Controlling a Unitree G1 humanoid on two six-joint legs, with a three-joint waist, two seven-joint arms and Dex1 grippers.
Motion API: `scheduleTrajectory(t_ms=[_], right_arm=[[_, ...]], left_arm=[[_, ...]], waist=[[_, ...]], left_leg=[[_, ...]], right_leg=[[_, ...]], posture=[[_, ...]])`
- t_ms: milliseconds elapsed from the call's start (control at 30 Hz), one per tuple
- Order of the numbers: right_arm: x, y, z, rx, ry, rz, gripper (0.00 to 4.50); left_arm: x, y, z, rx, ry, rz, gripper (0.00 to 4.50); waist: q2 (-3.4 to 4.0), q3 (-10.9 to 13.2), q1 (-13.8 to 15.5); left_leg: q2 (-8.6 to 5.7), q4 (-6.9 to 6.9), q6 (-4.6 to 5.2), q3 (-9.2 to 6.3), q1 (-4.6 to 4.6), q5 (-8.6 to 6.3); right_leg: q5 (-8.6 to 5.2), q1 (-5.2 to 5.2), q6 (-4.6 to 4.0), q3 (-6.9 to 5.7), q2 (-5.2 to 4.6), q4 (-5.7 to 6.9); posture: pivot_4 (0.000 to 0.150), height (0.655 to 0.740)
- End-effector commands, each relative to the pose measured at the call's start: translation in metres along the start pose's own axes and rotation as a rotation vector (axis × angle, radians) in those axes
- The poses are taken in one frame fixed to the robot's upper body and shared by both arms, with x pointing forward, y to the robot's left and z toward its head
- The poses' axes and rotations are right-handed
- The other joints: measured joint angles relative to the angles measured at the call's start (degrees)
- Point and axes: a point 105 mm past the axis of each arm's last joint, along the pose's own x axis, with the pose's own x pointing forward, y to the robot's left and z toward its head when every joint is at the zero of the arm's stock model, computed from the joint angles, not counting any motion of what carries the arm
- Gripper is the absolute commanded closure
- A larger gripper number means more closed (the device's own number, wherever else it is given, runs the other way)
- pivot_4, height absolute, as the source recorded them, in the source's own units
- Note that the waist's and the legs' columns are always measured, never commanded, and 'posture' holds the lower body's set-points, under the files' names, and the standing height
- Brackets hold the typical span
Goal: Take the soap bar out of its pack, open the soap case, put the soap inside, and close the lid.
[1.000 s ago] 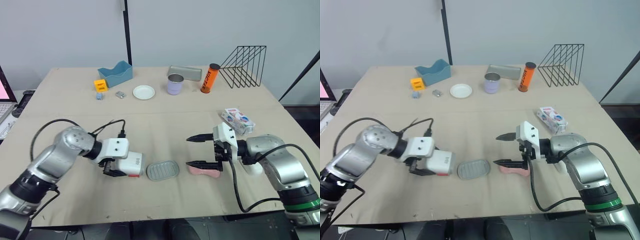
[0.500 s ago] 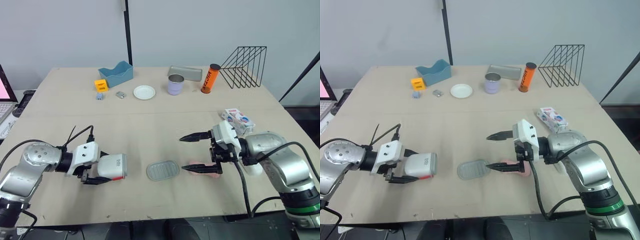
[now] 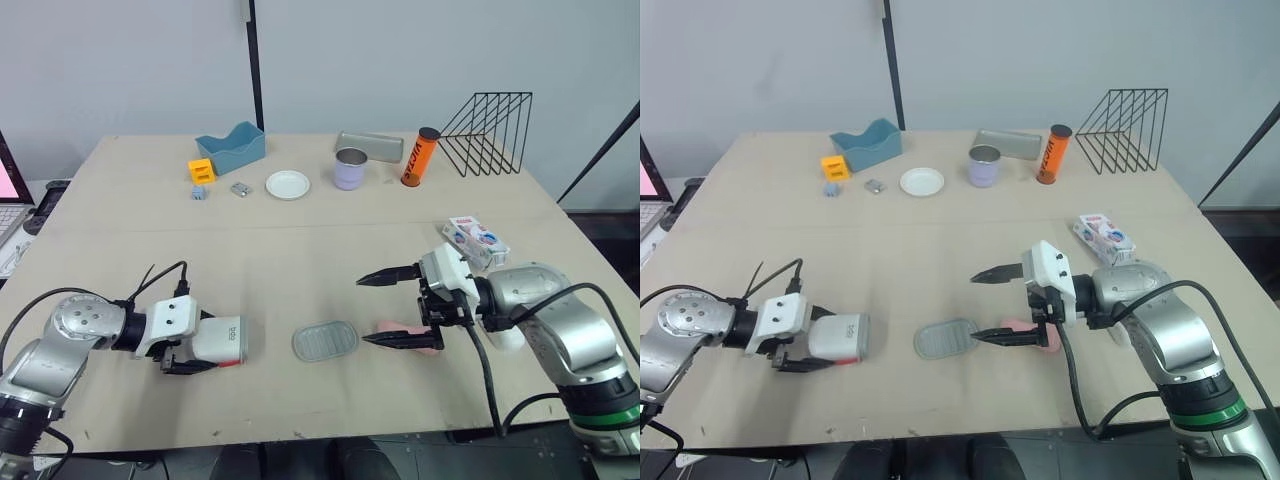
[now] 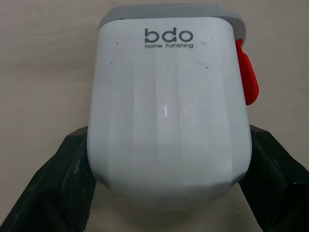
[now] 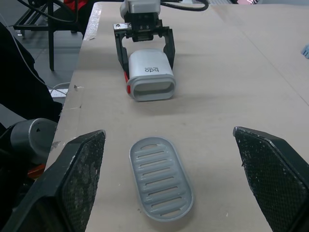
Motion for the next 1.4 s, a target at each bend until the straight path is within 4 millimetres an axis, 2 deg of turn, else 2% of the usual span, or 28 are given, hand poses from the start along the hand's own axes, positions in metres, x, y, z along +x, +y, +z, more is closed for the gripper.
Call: scheduleTrajectory(t_ms=[33, 67, 100, 133, 167, 667, 867, 1100, 1400], right_arm=[[-0.003, 0.000, 0.007, -0.039, 0.003, 0.004, 0.10], [-0.003, 0.000, 0.007, -0.038, 0.004, 0.004, 0.10], [-0.003, 0.000, 0.006, -0.037, 0.004, 0.004, 0.00], [-0.003, 0.000, 0.006, -0.035, 0.004, 0.004, 0.00], [-0.003, 0.000, 0.006, -0.034, 0.003, 0.004, 0.00], [0.000, -0.001, 0.004, -0.038, 0.000, 0.004, 0.00], [0.001, -0.002, 0.004, -0.040, -0.002, 0.005, 0.00], [0.002, -0.002, 0.004, -0.042, 0.001, 0.005, 0.00], [0.003, -0.002, 0.003, -0.044, 0.005, 0.010, 0.00]], left_arm=[[0.000, 0.005, 0.008, 0.036, -0.022, 0.008, 1.02], [0.001, 0.005, 0.008, 0.036, -0.029, 0.002, 1.02], [0.002, 0.005, 0.009, 0.037, -0.032, 0.003, 0.22], [0.003, 0.005, 0.009, 0.039, -0.035, -0.002, 0.22], [0.003, 0.005, 0.008, 0.040, -0.028, 0.001, 0.01], [-0.012, 0.007, 0.005, 0.030, -0.011, 0.005, 0.01], [-0.019, 0.009, 0.016, -0.013, -0.055, 0.024, 0.01], [-0.019, 0.006, 0.016, 0.006, -0.041, 0.017, 0.01], [-0.029, 0.020, 0.034, 0.021, -0.099, 0.088, 0.01]], waist=[[0.00, 0.00, 0.00], [0.00, 0.00, 0.00], [0.00, 0.00, 0.00], [0.00, 0.00, -0.01], [0.00, 0.00, -0.01], [0.00, 0.00, -0.01], [0.00, 0.00, -0.01], [0.00, 0.00, -0.01], [0.00, 0.00, -0.01]], left_leg=[[0.00, 0.00, 0.00, 0.02, 0.00, 0.00], [0.00, 0.00, 0.00, 0.04, 0.00, 0.00], [0.00, 0.00, 0.00, 0.05, 0.00, 0.00], [0.01, 0.00, 0.00, 0.05, 0.00, 0.00], [0.01, 0.00, 0.00, 0.06, 0.00, 0.00], [0.01, 0.00, 0.00, 0.14, 0.00, 0.00], [0.03, 0.00, -0.01, 0.14, 0.00, 0.00], [0.02, 0.00, -0.01, 0.16, 0.00, 0.00], [0.02, 0.00, -0.01, 0.16, 0.00, 0.00]], right_leg=[[0.00, 0.00, 0.00, 0.00, 0.00, 0.00], [0.00, 0.00, 0.00, 0.00, 0.00, 0.00], [0.00, 0.00, 0.00, 0.00, 0.00, 0.00], [0.01, 0.00, -0.01, 0.00, 0.00, 0.00], [0.01, -0.01, 0.00, 0.00, 0.01, 0.01], [0.02, -0.02, 0.01, -0.01, 0.00, 0.02], [0.02, -0.02, 0.02, -0.02, 0.01, 0.02], [0.02, -0.03, 0.02, -0.01, 0.00, 0.03], [0.03, -0.03, 0.03, -0.02, 0.01, 0.03]], posture=[[0.150, 0.7393], [0.150, 0.7393], [0.150, 0.7393], [0.150, 0.7393], [0.150, 0.7393], [0.150, 0.7393], [0.150, 0.7393], [0.150, 0.7393], [0.150, 0.7393]])
